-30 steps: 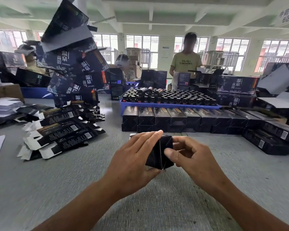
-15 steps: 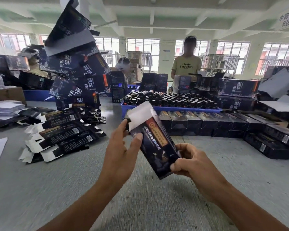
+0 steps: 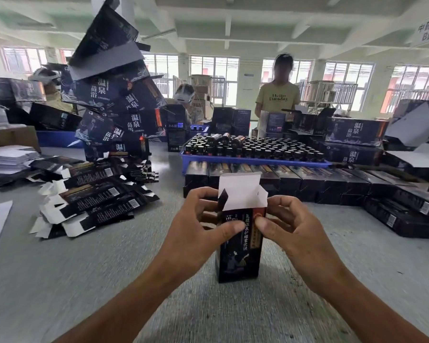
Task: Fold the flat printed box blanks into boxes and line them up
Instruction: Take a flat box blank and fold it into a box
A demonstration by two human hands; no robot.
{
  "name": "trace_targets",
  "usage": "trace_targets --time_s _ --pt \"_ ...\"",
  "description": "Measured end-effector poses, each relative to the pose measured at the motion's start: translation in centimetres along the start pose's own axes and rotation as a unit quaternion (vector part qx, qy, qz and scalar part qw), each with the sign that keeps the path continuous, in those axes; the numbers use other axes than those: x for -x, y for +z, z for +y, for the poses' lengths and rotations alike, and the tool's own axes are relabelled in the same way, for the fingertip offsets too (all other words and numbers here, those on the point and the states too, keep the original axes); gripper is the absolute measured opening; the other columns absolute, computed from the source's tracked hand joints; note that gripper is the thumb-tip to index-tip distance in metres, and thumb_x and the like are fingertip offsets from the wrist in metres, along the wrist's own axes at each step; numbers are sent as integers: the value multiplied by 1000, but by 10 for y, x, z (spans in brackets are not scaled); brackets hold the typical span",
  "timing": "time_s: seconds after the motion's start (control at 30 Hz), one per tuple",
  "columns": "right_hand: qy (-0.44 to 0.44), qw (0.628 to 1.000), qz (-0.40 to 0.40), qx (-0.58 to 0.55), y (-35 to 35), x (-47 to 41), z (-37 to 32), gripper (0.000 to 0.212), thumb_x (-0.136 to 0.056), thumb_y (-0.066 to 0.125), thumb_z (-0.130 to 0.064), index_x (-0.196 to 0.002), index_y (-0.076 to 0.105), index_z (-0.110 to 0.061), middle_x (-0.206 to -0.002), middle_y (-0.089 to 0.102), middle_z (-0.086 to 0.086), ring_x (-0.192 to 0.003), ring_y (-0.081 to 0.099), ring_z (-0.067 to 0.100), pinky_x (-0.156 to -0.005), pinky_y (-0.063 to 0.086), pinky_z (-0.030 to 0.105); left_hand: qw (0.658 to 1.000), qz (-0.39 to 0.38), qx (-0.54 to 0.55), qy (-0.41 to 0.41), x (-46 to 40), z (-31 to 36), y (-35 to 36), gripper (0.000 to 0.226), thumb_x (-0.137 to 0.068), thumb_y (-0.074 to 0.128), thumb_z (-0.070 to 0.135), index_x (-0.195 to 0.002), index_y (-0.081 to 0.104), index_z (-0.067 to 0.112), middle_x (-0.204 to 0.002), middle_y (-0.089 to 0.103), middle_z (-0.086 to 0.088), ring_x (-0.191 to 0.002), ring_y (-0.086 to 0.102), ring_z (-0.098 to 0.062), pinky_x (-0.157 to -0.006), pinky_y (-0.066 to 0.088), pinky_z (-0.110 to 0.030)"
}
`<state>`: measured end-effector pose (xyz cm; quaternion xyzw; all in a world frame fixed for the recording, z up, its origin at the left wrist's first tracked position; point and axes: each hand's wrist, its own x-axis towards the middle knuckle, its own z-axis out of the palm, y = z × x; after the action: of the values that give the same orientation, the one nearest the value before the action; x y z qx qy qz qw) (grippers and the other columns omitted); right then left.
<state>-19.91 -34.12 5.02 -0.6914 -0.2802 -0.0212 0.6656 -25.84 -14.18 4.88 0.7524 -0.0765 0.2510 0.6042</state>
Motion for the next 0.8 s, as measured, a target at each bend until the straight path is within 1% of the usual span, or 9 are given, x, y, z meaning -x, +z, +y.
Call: trace_targets --time_s 0.07,0.13,0.23,0.33,0.4,0.53,0.67,0.73,0.8 --pt "-6 1000 -7 -1 1 0 0 35 -75 76 -37 -106 63 -40 -118 72 -13 -109 69 5 -82 57 17 1000 4 -2 2 1 0 0 61 -65 85 45 -114 50 46 -108 72 12 -96 70 -11 -80 61 -36" --pt "-17 1000 -11 2 1 0 -2 31 -76 75 -37 -103 63 -46 -118 72 -13 -109 69 5 -83 58 20 1000 7 -8 14 3 0 2 62 -67 84 46 -118 48 44 -109 71 12 -97 70 -11 -79 60 -34" --pt "-36 999 -4 15 1 1 -4 36 -78 73 -38 -108 60 -54 -119 70 -18 -109 68 3 -83 59 22 999 -2 -5 48 5 2 1 44 -80 76 47 -117 52 51 -112 69 17 -100 69 -9 -77 57 -22" --pt "-56 997 -10 51 0 2 -5 43 -90 69 -30 -118 57 -60 -121 67 -24 -111 66 1 -83 58 20 998 -11 -5 67 6 3 0 31 -88 70 41 -117 61 48 -115 69 14 -104 69 -12 -79 56 -21" --pt "-61 995 -23 74 0 3 -4 42 -94 65 -29 -121 58 -60 -123 65 -25 -114 65 1 -89 58 26 998 -15 0 61 6 3 -1 30 -88 68 38 -117 65 44 -113 71 11 -104 70 -13 -80 56 -21" --pt "-58 994 -37 85 -1 4 -6 33 -91 61 -44 -121 61 -57 -121 67 -25 -115 64 -1 -94 55 33 998 -21 17 50 5 3 -3 27 -89 68 36 -115 68 42 -110 73 5 -102 70 -15 -79 54 -19" --pt "-60 994 -37 84 -1 4 -9 32 -92 51 -48 -121 64 -53 -121 67 -24 -110 64 -1 -90 55 28 998 -16 16 60 5 4 -2 17 -90 68 38 -107 69 40 -118 69 11 -108 68 -14 -83 55 -23" --pt "-69 994 -34 75 1 4 -9 31 -92 52 -44 -119 67 -50 -126 64 -27 -113 63 -2 -90 57 24 997 -7 9 70 3 4 -2 15 -87 67 37 -102 70 39 -125 64 18 -113 66 -12 -86 56 -25" --pt "-79 996 -23 42 3 4 -9 27 -92 57 -34 -113 72 -42 -131 60 -29 -118 60 -4 -93 53 16 997 -4 8 78 3 5 -3 15 -87 67 35 -101 70 37 -125 65 17 -113 66 -13 -84 56 -27"
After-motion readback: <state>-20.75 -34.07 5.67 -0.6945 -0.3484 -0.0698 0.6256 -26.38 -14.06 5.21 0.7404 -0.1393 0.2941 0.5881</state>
